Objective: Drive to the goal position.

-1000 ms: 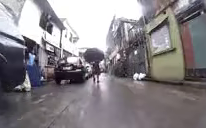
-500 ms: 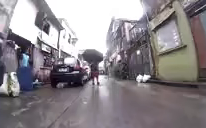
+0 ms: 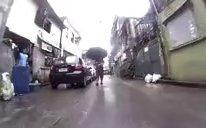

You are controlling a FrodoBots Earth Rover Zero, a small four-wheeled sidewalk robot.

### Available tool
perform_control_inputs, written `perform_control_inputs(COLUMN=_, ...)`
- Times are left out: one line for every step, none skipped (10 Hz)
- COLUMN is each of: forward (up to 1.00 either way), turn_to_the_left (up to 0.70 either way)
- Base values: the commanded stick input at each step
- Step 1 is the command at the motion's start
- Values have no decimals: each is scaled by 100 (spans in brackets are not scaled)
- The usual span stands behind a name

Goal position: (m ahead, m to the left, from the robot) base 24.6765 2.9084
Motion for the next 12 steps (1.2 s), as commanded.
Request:
perform_control_inputs(forward=99, turn_to_the_left=8)
perform_control_inputs(forward=99, turn_to_the_left=30)
perform_control_inputs(forward=99, turn_to_the_left=39)
perform_control_inputs(forward=99, turn_to_the_left=0)
perform_control_inputs(forward=99, turn_to_the_left=0)
perform_control_inputs(forward=99, turn_to_the_left=0)
perform_control_inputs(forward=99, turn_to_the_left=0)
perform_control_inputs(forward=99, turn_to_the_left=0)
perform_control_inputs(forward=99, turn_to_the_left=0)
perform_control_inputs(forward=99, turn_to_the_left=0)
perform_control_inputs(forward=99, turn_to_the_left=0)
perform_control_inputs(forward=99, turn_to_the_left=0)
